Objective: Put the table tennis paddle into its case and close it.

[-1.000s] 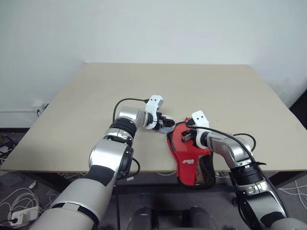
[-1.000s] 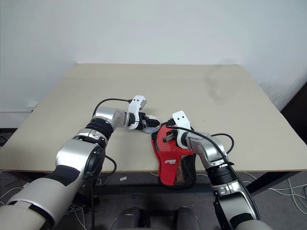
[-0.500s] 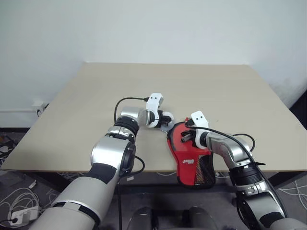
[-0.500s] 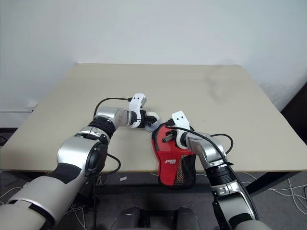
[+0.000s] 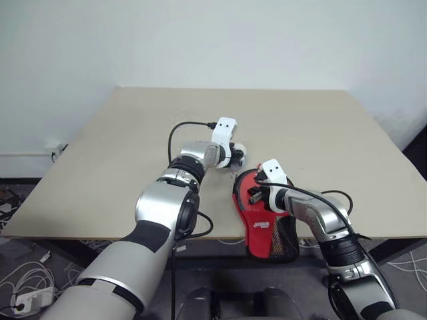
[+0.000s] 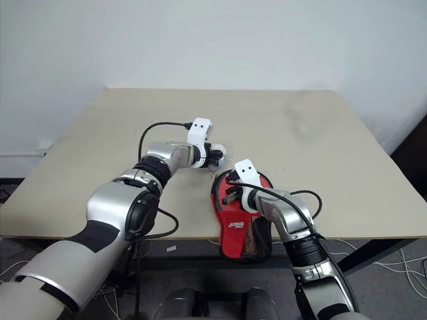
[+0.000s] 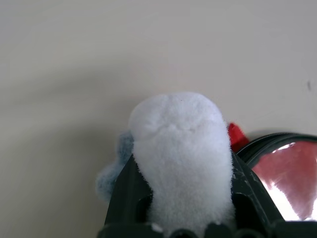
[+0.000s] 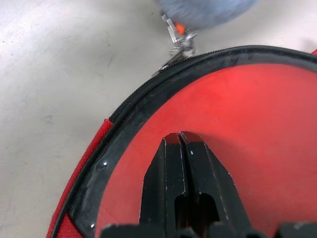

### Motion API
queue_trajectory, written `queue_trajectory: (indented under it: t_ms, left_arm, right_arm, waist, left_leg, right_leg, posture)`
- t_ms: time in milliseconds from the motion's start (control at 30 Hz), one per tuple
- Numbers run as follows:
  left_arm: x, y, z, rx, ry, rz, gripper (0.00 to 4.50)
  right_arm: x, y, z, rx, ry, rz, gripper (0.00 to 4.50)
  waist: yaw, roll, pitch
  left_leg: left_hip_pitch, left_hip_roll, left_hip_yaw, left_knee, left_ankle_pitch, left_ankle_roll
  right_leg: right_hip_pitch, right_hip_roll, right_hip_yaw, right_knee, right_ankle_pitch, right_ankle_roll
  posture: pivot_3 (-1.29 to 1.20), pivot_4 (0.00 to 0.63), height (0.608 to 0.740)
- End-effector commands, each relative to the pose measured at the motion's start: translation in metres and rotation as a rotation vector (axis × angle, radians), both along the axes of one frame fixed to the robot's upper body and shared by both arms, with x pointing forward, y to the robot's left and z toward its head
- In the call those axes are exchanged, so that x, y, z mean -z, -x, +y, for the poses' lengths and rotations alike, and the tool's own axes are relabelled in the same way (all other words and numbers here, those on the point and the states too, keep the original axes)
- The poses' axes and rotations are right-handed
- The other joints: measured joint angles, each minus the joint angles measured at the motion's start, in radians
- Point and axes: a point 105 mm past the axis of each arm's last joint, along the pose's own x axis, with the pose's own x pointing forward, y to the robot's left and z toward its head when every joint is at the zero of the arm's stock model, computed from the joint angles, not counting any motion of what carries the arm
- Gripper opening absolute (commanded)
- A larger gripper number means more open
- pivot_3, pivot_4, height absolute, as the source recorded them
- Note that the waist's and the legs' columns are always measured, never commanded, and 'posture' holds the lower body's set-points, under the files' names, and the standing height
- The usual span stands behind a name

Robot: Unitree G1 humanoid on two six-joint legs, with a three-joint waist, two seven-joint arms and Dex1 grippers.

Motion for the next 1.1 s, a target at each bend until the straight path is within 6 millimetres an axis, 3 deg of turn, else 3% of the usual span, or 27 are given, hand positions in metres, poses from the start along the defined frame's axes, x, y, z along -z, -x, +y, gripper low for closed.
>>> queue_trajectory:
  t_ms: [33, 333, 800, 1100]
  left_arm:
    - [-0.039, -0.012, -0.013, 0.015, -0.001, -0.148, 1.10]
    - [-0.038, -0.011, -0.020, 0.030, -0.057, -0.192, 1.10]
    - [-0.043, -0.011, -0.034, 0.039, -0.069, -0.250, 1.10]
    - [-0.044, -0.003, -0.061, 0.090, -0.048, -0.291, 1.10]
  right_arm:
    - [0.012, 0.007, -0.004, 0.025, 0.014, 0.061, 0.00]
    - [0.017, 0.006, -0.014, 0.078, 0.046, 0.057, 0.00]
    - [0.022, 0.011, -0.012, 0.064, 0.072, 0.065, 0.00]
    - [0.024, 0.021, -0.017, 0.097, 0.077, 0.071, 0.00]
  waist:
    - [0.001, 0.000, 0.000]
    - [0.001, 0.000, 0.000]
    - [0.004, 0.000, 0.000]
    - [0.014, 0.000, 0.000]
  left_leg:
    - [0.000, 0.000, 0.000, 0.000, 0.000, 0.000]
    - [0.000, 0.000, -0.001, 0.001, -0.002, 0.003]
    - [0.000, 0.000, -0.002, 0.002, -0.003, 0.004]
    - [0.000, 0.000, -0.002, 0.003, -0.003, 0.006]
  right_leg:
    - [0.000, 0.000, 0.000, 0.000, 0.000, 0.000]
    - [0.001, 0.000, 0.000, 0.000, 0.000, 0.000]
    - [0.002, -0.001, -0.001, 0.000, 0.000, 0.000]
    - [0.002, -0.001, -0.001, 0.000, 0.000, 0.000]
  posture:
    - [0.00, 0.000, 0.724]
    - [0.00, 0.000, 0.724]
    - [0.00, 0.000, 0.724]
    - [0.00, 0.000, 0.724]
